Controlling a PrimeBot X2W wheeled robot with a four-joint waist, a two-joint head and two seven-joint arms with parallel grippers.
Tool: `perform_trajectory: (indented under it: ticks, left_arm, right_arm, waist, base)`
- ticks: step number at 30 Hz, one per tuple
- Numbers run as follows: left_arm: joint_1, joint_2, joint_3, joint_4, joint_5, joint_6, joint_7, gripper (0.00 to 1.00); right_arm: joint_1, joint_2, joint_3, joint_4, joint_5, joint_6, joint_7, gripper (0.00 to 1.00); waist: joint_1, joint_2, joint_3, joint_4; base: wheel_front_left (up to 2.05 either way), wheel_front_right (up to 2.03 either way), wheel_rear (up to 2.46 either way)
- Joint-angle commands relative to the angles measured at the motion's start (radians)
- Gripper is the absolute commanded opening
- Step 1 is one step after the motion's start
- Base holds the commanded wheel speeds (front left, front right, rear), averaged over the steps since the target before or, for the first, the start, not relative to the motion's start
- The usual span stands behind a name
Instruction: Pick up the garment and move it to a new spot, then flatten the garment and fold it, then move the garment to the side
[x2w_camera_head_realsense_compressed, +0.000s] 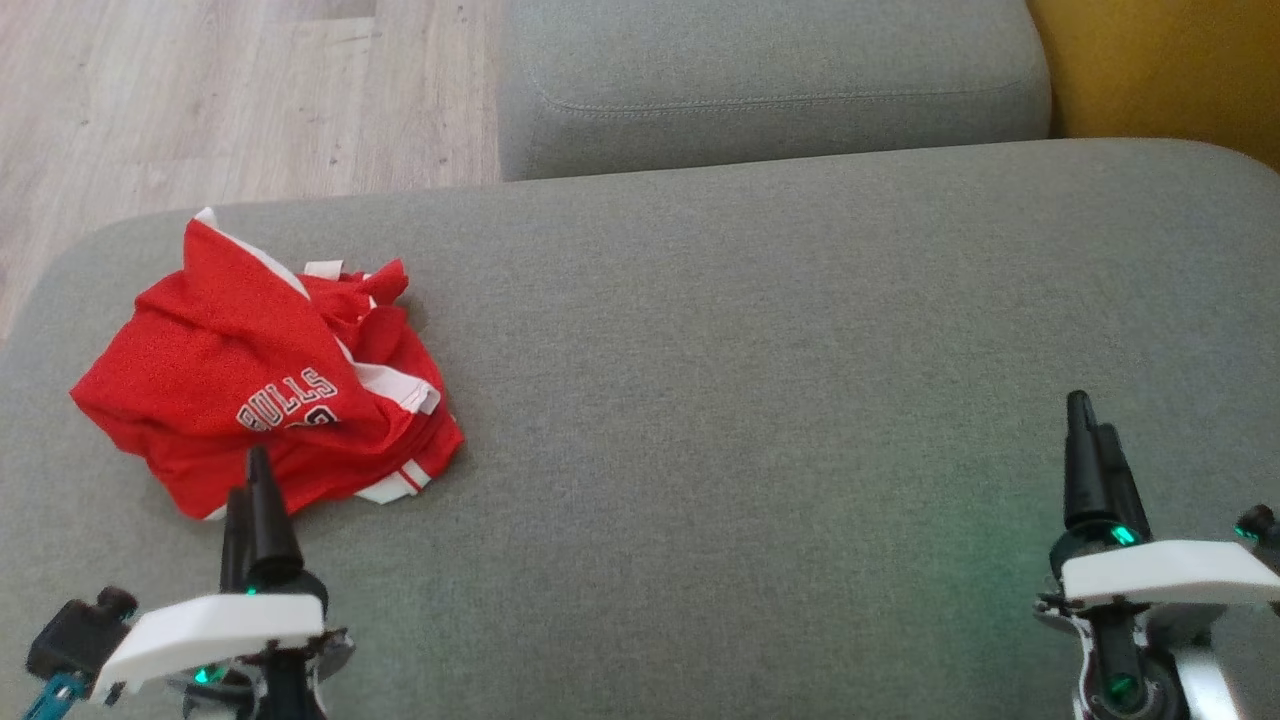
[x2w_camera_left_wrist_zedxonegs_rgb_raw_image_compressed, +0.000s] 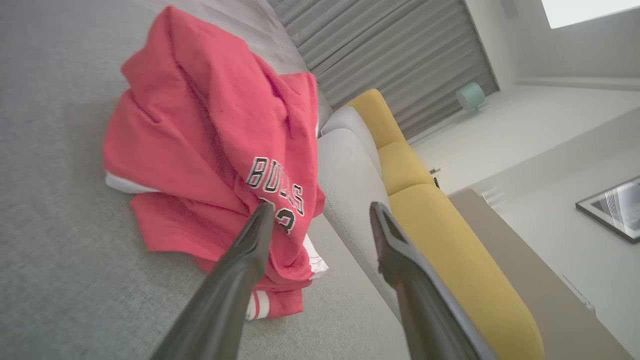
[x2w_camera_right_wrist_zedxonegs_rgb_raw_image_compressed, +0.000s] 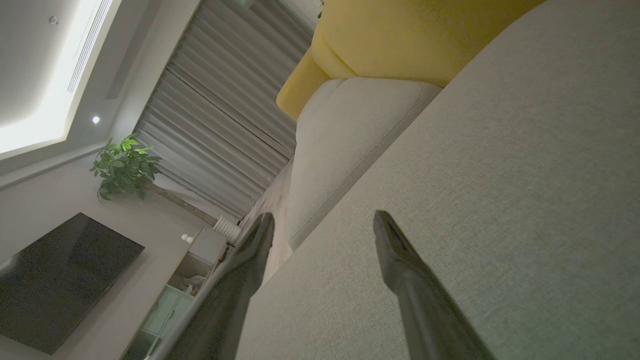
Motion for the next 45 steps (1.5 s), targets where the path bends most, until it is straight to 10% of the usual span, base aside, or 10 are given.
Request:
perform_trajectory:
  ticks: [1, 45]
  left_arm:
    - [-0.05, 0.008, -0.004, -0.051, 0.066, 0.009, -0.015, 1.0]
    - [-0.146, 0.15, -0.387, -0.009, 0.742, 0.146, -0.142, 1.0]
  right_arm:
    - [-0.051, -0.007, 0.02, -0.048, -0.066, 0.0, -0.017, 1.0]
    - [-0.056, -0.009, 0.127, -0.095, -0.813, -0.001, -0.144, 1.0]
  waist:
    - [0.0, 0.0, 0.0, 0.0]
    - [0.0, 0.0, -0.01, -0.009]
  base:
    - [0.0, 0.0, 0.0]
    - [0.0, 0.0, 0.0]
